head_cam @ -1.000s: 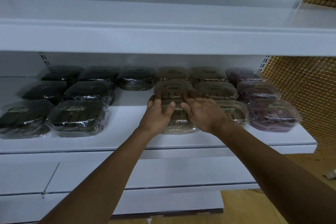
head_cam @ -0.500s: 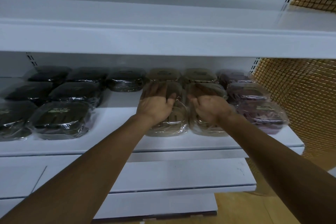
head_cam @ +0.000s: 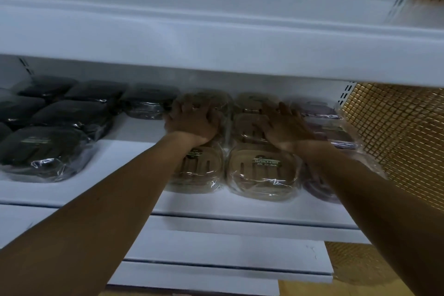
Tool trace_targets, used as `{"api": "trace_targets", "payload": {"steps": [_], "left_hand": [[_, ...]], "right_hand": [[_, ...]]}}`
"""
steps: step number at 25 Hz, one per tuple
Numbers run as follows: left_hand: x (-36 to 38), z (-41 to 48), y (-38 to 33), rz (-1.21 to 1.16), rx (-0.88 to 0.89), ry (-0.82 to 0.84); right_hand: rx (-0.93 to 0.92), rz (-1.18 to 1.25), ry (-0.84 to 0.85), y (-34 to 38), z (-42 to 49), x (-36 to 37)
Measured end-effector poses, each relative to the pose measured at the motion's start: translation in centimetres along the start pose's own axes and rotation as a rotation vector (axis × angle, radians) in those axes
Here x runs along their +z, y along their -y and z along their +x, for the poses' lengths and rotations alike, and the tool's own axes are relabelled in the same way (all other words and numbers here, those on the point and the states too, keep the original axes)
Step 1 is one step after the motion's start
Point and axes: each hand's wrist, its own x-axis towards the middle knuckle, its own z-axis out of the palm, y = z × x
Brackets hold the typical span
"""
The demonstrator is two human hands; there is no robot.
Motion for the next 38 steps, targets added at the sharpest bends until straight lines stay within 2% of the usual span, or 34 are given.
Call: {"api": "trace_targets", "payload": {"steps": [7,14,21,25,30,38], "left_hand": [[0.2,0.0,-0.2,0.032,0.024,-0.036],[0.0,-0.3,-0.3,0.029,0.035,-0.047],[-0.6,-0.8,-0.9,0.011,0.018,-0.023],[-1.0,-1.7,-0.6,0.036,0.076,-0.035],[-0.9,-3.0,-0.5,0.044,0.052,0.09],[-0.3,-3.0,-0.6,0.026,0.044,0.039]], "right_hand": [[-0.022,0.104,-0.003,0.5,1.1,0.7],[-0.037,0.11,-0.024,0.6,1.3,1.1],[-0.002,0.051,0.019,1.0,0.4,0.2],[0.039,0.049,0.052,1.4,-2.1,0.3],[0.068,0.094,0.088,2.0,-2.7,-0.1],[0.023,0.127,0.135,2.6,-3.1,-0.8]]}}
